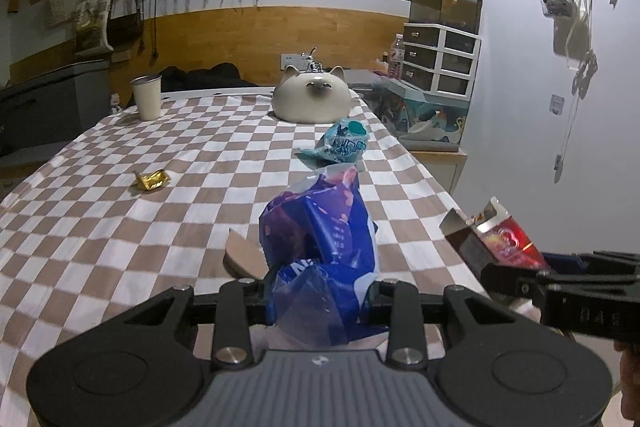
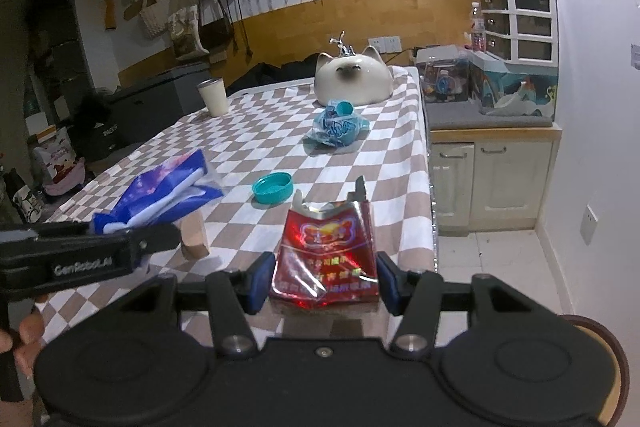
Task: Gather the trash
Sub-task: 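Lift the blue wrapper and red box and carry both over the tan bin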
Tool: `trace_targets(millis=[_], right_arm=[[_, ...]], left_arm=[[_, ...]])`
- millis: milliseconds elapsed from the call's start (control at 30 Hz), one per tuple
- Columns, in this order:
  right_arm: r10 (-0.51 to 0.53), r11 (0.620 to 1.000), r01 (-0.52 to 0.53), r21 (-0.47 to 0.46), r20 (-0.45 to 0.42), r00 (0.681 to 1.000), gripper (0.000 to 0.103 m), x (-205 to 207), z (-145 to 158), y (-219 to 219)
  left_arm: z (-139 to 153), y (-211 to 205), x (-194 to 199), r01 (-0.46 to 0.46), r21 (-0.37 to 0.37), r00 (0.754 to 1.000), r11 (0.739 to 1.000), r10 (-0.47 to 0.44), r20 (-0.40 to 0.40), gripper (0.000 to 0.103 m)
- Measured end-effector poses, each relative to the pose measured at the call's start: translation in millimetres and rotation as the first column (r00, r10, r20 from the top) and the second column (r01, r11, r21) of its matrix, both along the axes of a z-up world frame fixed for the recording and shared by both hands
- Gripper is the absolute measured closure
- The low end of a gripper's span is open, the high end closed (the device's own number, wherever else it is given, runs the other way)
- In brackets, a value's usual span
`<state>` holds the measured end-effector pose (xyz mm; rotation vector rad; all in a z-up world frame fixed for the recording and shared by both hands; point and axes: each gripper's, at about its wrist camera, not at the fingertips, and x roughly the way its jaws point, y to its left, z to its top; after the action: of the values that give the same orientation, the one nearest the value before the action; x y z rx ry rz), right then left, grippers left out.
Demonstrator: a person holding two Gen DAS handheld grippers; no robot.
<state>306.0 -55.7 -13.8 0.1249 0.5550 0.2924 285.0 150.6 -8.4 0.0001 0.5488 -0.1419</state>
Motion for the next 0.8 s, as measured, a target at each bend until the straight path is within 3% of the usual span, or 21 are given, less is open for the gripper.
trace_targets(millis=[400,800], right_arm=[[-0.003,1.000,0.004,-0.011,0.041,0.999,0.048,-35.2,11.8,-28.9],[-0.084,0.996,0.085,-0.011,0.049,0.995,0.048,-62.4,11.0,-100.9]], left_arm=[[3.7,-27.4,-39.2,-0.012,0.000,1.000,1.000,0.012,-0.003,0.067],[5.0,-101.0,-54.9,0.059,-0.008,0.998,0.998,-0.059,-0.006,0.067]])
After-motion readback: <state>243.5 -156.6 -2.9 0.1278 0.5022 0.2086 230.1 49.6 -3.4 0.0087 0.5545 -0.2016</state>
